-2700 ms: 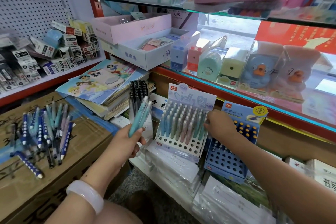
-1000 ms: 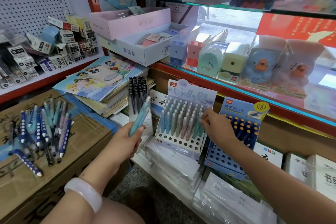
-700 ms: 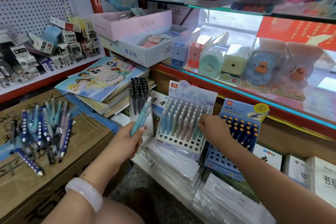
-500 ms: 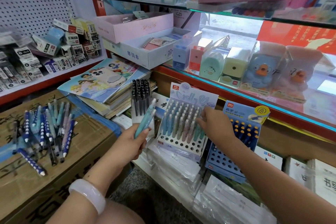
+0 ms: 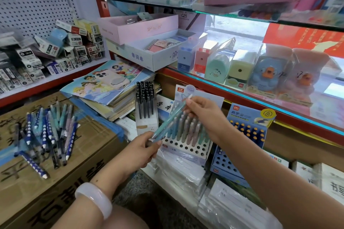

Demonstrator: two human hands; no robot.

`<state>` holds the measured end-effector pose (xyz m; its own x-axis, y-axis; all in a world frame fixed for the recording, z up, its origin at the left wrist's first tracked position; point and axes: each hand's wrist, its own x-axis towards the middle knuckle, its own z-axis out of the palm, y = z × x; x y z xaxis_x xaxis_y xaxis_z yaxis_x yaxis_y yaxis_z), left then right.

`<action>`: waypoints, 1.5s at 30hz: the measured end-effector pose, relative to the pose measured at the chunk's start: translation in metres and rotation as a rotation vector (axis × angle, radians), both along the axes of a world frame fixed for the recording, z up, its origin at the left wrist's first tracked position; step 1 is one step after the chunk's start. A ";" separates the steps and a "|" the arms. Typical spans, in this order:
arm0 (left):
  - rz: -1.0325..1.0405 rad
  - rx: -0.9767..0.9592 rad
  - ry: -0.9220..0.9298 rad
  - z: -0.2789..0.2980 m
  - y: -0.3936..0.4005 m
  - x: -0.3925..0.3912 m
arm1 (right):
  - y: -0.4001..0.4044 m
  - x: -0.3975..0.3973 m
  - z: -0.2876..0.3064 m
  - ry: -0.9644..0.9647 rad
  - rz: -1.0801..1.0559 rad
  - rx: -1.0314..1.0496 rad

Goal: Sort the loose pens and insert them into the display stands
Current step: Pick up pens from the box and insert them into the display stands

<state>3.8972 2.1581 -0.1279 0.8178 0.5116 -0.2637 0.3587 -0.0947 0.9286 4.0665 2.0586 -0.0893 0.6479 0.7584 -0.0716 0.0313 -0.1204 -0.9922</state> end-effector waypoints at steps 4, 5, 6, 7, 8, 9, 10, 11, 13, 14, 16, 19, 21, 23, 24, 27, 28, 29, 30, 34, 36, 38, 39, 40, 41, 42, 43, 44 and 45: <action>0.101 -0.022 0.035 -0.005 0.006 0.001 | -0.021 0.027 0.007 -0.051 -0.203 0.072; 0.126 -0.032 0.030 -0.005 0.007 0.001 | -0.027 0.035 0.006 -0.127 -0.249 0.074; 0.151 -0.036 0.024 -0.005 0.007 0.002 | -0.033 0.042 0.002 -0.215 -0.288 0.056; 0.172 -0.032 0.019 -0.005 0.007 0.003 | -0.038 0.048 -0.002 -0.316 -0.316 0.008; 0.186 -0.015 0.018 -0.005 0.007 0.004 | -0.043 0.053 -0.007 -0.424 -0.329 -0.067; 0.198 0.007 0.015 -0.005 0.007 0.005 | -0.047 0.057 -0.013 -0.521 -0.329 -0.146; 0.211 0.027 0.010 -0.005 0.007 0.006 | -0.050 0.059 -0.019 -0.598 -0.318 -0.212; 0.224 0.036 0.003 -0.006 0.008 0.006 | -0.052 0.059 -0.025 -0.658 -0.300 -0.257; 0.240 0.029 -0.007 -0.008 0.009 0.007 | -0.053 0.056 -0.037 -0.734 -0.254 -0.312; 0.244 0.023 -0.008 -0.008 0.009 0.008 | -0.053 0.055 -0.044 -0.749 -0.237 -0.328; 0.253 0.021 -0.007 -0.009 0.009 0.008 | -0.051 0.055 -0.056 -0.758 -0.224 -0.341; 0.260 0.027 -0.006 -0.008 0.008 0.008 | -0.049 0.053 -0.065 -0.774 -0.227 -0.344; 0.264 0.029 -0.001 -0.007 0.008 0.007 | -0.047 0.052 -0.068 -0.779 -0.223 -0.353; 0.268 0.029 0.001 -0.007 0.008 0.006 | -0.047 0.050 -0.069 -0.776 -0.207 -0.377; 0.267 0.031 0.000 -0.007 0.008 0.006 | -0.047 0.049 -0.070 -0.779 -0.197 -0.389; 0.259 0.034 0.001 -0.006 0.007 0.006 | -0.045 0.050 -0.072 -0.857 -0.173 -0.462; 0.256 0.033 -0.001 -0.005 0.007 0.005 | -0.044 0.050 -0.073 -0.916 -0.173 -0.492; 0.253 0.032 -0.002 -0.006 0.007 0.005 | -0.043 0.051 -0.074 -0.979 -0.169 -0.526; 0.252 0.032 -0.003 -0.005 0.007 0.005 | -0.042 0.050 -0.074 -1.039 -0.155 -0.564; 0.245 0.030 -0.008 -0.006 0.007 0.005 | -0.039 0.048 -0.072 -1.185 -0.098 -0.706; 0.238 0.028 -0.012 -0.005 0.007 0.004 | -0.038 0.048 -0.071 -1.221 -0.073 -0.746; 0.231 0.022 -0.022 -0.004 0.007 0.003 | -0.037 0.050 -0.068 -1.232 -0.044 -0.785; 0.228 0.020 -0.024 -0.004 0.007 0.002 | -0.036 0.051 -0.067 -1.219 -0.029 -0.805; 0.224 0.017 -0.027 -0.004 0.007 0.001 | -0.036 0.051 -0.066 -1.199 -0.026 -0.815; 0.219 0.013 -0.032 -0.005 0.007 0.001 | -0.036 0.051 -0.065 -1.169 -0.043 -0.800; 0.208 0.009 -0.038 -0.005 0.007 0.000 | -0.035 0.050 -0.062 -1.134 -0.085 -0.755; 0.191 0.005 -0.048 -0.005 0.007 0.000 | -0.033 0.047 -0.058 -1.097 -0.141 -0.672; 0.170 0.000 -0.062 -0.004 0.006 -0.001 | -0.030 0.041 -0.052 -1.056 -0.186 -0.560; 0.147 -0.008 -0.078 -0.004 0.005 -0.001 | -0.026 0.032 -0.044 -0.991 -0.192 -0.454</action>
